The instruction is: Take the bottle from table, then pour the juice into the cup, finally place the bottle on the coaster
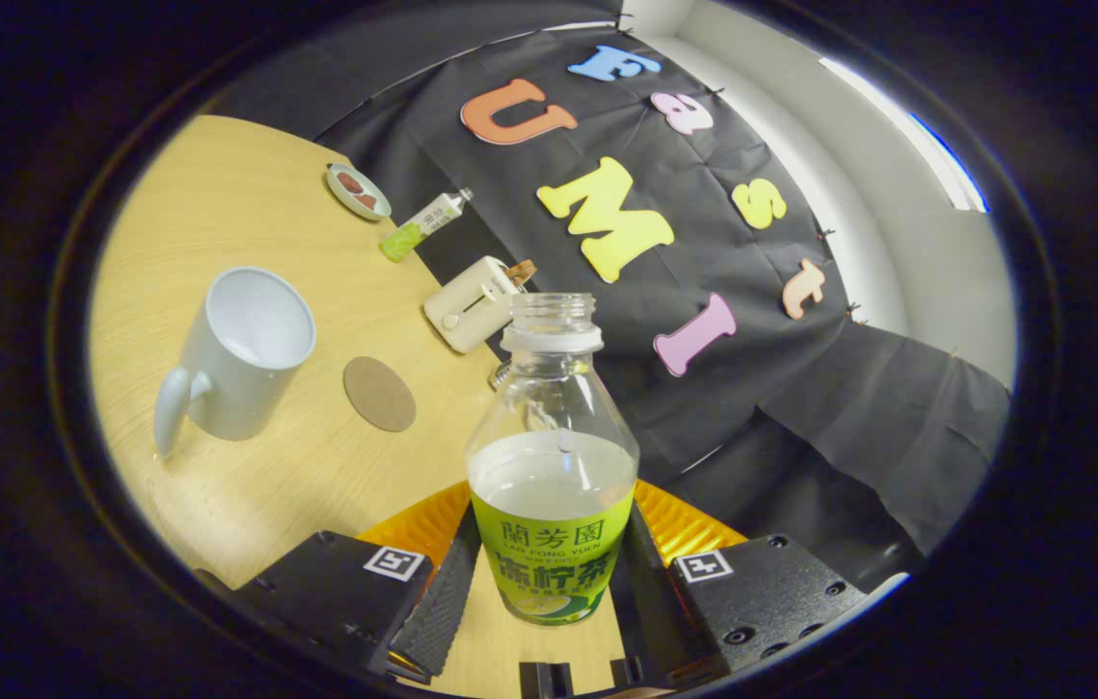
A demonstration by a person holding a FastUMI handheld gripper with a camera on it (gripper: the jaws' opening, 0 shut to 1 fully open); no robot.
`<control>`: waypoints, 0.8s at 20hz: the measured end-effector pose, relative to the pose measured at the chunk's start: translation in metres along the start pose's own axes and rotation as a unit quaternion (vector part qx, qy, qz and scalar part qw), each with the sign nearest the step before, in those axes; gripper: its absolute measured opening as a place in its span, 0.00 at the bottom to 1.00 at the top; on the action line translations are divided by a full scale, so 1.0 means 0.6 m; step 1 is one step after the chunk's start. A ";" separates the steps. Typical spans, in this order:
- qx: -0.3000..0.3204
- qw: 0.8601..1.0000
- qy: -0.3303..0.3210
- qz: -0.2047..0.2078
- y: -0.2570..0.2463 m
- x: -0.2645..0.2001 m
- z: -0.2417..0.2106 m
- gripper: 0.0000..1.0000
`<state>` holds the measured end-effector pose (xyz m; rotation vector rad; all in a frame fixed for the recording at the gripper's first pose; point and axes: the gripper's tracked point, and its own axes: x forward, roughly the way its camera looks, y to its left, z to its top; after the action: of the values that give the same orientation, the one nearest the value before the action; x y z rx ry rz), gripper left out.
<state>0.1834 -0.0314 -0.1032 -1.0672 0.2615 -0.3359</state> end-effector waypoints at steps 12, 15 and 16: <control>-0.176 0.980 -0.037 -0.086 -0.007 -0.004 0.044 0.79; -0.208 0.971 -0.034 -0.108 -0.025 0.006 0.052 0.79; -0.215 0.970 -0.035 -0.110 -0.031 0.005 0.055 0.79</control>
<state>0.1957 -0.0142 -0.0717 -1.5390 0.1541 -0.4512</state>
